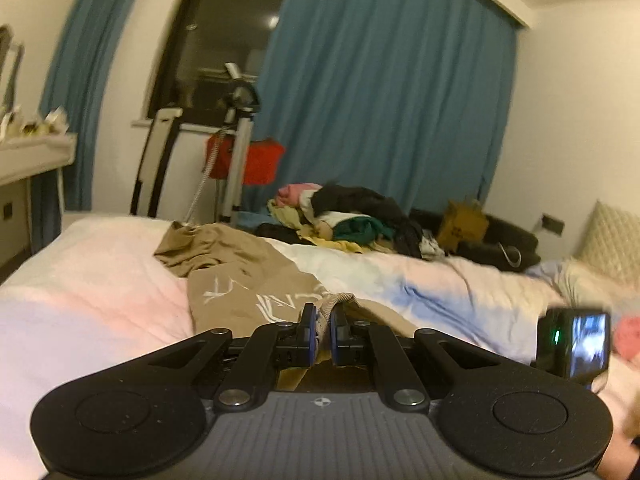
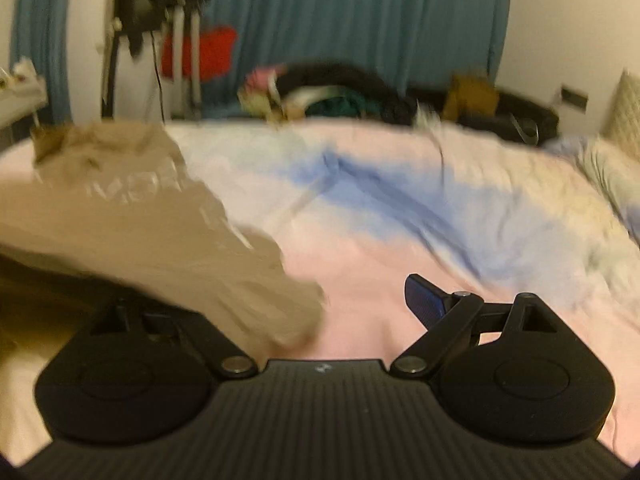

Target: Fold clothes

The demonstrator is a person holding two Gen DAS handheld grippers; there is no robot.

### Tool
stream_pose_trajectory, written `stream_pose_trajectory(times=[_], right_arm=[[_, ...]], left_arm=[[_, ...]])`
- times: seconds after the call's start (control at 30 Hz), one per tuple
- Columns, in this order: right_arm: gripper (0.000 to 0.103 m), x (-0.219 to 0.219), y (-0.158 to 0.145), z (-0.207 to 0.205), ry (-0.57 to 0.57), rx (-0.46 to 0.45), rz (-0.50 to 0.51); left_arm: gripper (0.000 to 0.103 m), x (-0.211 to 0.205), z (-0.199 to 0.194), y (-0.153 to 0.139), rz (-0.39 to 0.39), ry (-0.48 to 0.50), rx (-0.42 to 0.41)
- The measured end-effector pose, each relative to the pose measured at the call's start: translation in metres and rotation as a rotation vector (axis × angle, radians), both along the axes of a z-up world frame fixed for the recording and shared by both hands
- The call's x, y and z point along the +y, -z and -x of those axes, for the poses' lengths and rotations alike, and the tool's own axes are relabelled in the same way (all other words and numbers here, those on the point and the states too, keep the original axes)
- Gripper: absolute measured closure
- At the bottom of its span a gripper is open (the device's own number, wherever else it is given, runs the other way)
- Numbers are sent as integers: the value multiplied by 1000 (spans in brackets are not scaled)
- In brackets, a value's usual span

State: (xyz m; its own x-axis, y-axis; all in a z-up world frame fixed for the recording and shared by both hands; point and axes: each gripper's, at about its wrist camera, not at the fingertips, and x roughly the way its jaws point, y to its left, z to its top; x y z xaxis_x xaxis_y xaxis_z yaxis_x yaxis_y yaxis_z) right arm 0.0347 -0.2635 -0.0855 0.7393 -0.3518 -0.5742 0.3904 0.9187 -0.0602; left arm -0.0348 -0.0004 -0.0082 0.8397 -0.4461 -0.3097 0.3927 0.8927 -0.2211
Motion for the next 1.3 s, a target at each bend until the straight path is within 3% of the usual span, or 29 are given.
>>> stream_pose_trajectory(times=[0.1,0.23,0.33,0.53,0.6,0.7,0.77,0.97,1.07,1.13,1.3], right_arm=[[14,0,-1,2,-25,21,-16],[14,26,-34,25,-56,-177,113],[14,40,-46,34,-119,-258,161],[14,43,-35,25,-188,-189,154],[14,40,-33,20,-195,-155,126],[14,45,-32,22,-204,-142,109],[14,47,-32,20,-208,-141,100],[14,45,-34,21,-206,-166,67],[14,41,-39,25,-182,-211,61],[14,38,-41,28,-142,-235,75],[14,30,-49,37,-106,-296,50]], left_arm=[[96,20,5,-3,16,-33,34],[96,40,5,6,-2,-63,120],[95,47,-5,26,-21,-91,228],[87,41,-16,59,-92,-75,378],[69,35,-17,64,-126,-75,393],[51,22,-18,69,-177,-67,393],[45,14,-19,71,-215,-63,390],[42,-18,-20,86,-406,-140,312],[42,-9,-21,84,-384,-264,304],[37,0,-20,81,-354,-349,294],[25,14,-1,52,-276,-413,164]])
